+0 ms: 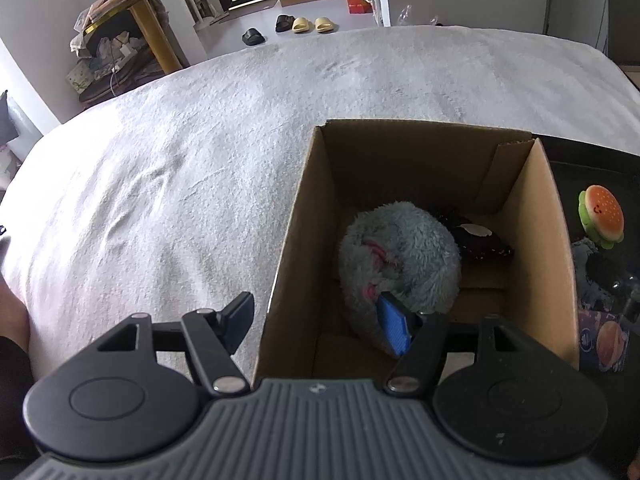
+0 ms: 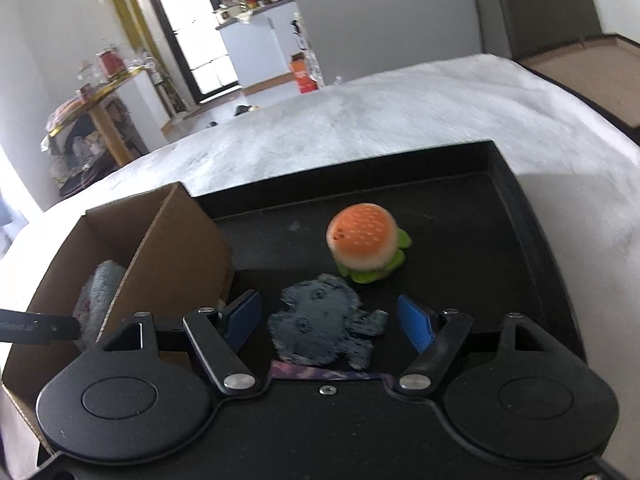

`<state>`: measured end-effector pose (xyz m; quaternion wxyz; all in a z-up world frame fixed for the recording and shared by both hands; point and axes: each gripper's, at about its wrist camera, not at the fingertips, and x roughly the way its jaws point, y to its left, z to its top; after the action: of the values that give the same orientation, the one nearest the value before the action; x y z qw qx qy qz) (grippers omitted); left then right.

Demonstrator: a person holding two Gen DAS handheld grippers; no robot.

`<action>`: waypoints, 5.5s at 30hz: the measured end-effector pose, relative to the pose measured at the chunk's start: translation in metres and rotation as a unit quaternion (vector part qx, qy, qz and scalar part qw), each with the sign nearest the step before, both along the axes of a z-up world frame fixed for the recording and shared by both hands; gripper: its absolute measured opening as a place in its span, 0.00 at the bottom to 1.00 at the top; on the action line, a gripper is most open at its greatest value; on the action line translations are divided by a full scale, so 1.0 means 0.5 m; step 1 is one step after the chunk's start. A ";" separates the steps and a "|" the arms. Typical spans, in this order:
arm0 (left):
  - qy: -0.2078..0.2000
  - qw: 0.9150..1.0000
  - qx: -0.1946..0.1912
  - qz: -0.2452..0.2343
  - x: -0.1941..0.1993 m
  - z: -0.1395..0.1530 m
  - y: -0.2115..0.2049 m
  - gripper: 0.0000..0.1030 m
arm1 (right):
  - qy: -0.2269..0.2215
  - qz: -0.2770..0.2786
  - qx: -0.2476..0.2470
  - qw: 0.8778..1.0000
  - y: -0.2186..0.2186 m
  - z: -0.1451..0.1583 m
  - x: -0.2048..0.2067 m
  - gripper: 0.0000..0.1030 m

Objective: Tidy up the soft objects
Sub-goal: 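Move the right gripper back to the tray over the grey-blue denim cloth, then close the right gripper on the denim cloth and lift it, then carry the denim cloth with the right gripper into the box and release, then lower the right gripper onto the printed tissue pack and close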

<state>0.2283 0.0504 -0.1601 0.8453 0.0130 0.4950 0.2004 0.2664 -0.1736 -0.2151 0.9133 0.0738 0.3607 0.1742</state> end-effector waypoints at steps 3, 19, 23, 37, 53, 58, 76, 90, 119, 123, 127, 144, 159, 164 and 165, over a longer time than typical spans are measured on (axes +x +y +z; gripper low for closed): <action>0.002 1.000 -0.003 0.007 0.002 -0.001 0.001 0.65 | -0.002 0.017 0.012 1.000 0.011 -0.003 0.005 0.72; 0.004 1.000 -0.005 0.011 -0.014 0.012 -0.001 0.66 | 0.036 0.038 -0.008 0.999 0.012 -0.008 -0.012 0.14; 0.002 1.000 -0.010 0.012 -0.025 0.018 0.002 0.66 | 0.032 0.041 -0.009 0.999 0.012 0.005 -0.017 0.00; -0.010 1.000 -0.008 0.014 -0.056 0.049 0.012 0.66 | 0.015 0.008 -0.013 1.000 0.015 -0.002 0.010 0.61; 0.013 1.000 0.003 0.010 -0.032 0.018 0.008 0.66 | 0.008 0.048 -0.064 0.997 0.047 -0.035 -0.002 0.34; 0.009 1.000 0.003 0.011 -0.030 0.024 0.009 0.66 | 0.004 0.042 -0.053 0.998 0.031 -0.025 -0.015 0.27; -0.015 0.999 -0.033 0.017 -0.068 0.043 0.029 0.66 | -0.023 0.033 -0.043 0.998 0.009 0.049 -0.058 0.27; -0.045 0.996 -0.077 0.014 -0.097 0.043 0.054 0.66 | -0.049 0.043 -0.055 0.996 0.034 0.127 -0.087 0.27; -0.106 0.974 -0.200 0.027 -0.146 -0.014 0.139 0.15 | -0.084 0.085 -0.125 0.985 0.181 0.196 -0.131 0.27; -0.110 0.969 -0.218 0.027 -0.150 -0.015 0.150 0.15 | -0.082 0.095 -0.139 0.982 0.208 0.189 -0.137 0.27; -0.112 0.967 -0.226 0.028 -0.152 -0.017 0.155 0.15 | -0.078 0.108 -0.140 0.981 0.229 0.188 -0.141 0.27; -0.103 0.969 -0.220 0.030 -0.151 -0.013 0.152 0.17 | -0.069 0.064 -0.137 0.986 0.171 0.199 -0.139 0.46; -0.081 0.982 -0.166 0.039 -0.141 0.023 0.133 0.63 | -0.035 0.012 -0.119 0.992 0.039 0.156 -0.130 0.46; -0.075 0.986 -0.145 0.029 -0.139 0.036 0.116 0.68 | -0.018 0.014 -0.102 0.994 0.022 0.138 -0.127 0.62; -0.073 0.987 -0.140 0.025 -0.138 0.038 0.112 0.69 | -0.016 0.013 -0.098 0.995 0.019 0.134 -0.129 0.65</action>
<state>0.1596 0.1062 -0.1411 0.8673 -0.1326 0.4557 0.1505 0.2021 -0.1639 -0.1482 0.9195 -0.0238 0.3622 0.1510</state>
